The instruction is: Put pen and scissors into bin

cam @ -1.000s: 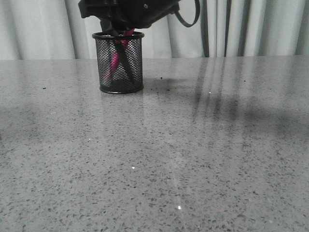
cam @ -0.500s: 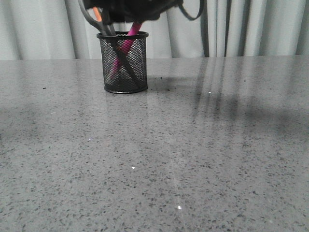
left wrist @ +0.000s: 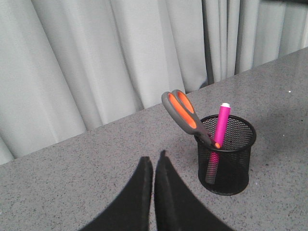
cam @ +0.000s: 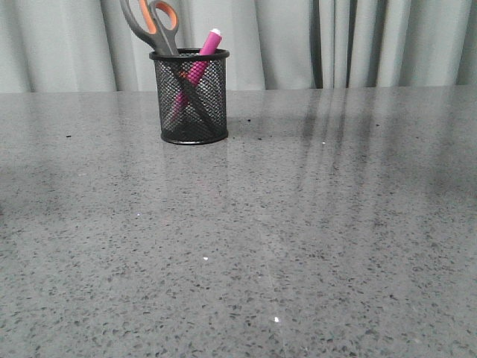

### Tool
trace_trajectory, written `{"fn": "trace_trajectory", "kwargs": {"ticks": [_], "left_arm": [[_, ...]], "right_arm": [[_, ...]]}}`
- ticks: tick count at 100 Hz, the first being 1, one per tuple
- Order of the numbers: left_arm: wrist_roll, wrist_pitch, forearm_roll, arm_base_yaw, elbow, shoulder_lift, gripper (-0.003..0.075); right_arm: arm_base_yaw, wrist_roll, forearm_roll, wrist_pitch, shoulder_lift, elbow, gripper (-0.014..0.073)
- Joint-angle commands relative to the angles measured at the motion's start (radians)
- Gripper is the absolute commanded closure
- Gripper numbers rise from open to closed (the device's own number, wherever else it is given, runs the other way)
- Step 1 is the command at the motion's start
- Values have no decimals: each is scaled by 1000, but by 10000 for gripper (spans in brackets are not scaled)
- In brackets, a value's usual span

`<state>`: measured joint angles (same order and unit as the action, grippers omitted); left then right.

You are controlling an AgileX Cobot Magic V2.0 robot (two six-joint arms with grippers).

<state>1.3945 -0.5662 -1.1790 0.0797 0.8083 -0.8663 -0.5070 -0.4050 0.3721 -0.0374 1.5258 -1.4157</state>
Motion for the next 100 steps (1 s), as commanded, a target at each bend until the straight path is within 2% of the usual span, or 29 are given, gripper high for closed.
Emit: {"fn": "trace_trajectory", "kwargs": {"ticks": [1, 9, 17, 40, 71, 85, 100], "left_arm": [[-12, 19, -31, 1, 26, 11, 739], [-12, 34, -31, 1, 4, 21, 739], [-12, 93, -48, 1, -46, 48, 740], [24, 302, -148, 1, -300, 225, 739], [62, 390, -282, 1, -548, 532, 739], [62, 433, -342, 1, -616, 673, 739], [62, 463, -384, 1, -656, 769, 739]], "right_arm": [[47, -10, -14, 52, -108, -36, 669], [94, -10, -20, 129, -170, -6, 669], [127, -10, -37, 119, -249, 72, 669], [178, -10, -66, -89, -559, 491, 669], [179, -10, -65, -254, -962, 1044, 669], [179, -10, -53, -286, -1128, 1190, 669], [179, -10, -52, -288, -1252, 1265, 669]]}}
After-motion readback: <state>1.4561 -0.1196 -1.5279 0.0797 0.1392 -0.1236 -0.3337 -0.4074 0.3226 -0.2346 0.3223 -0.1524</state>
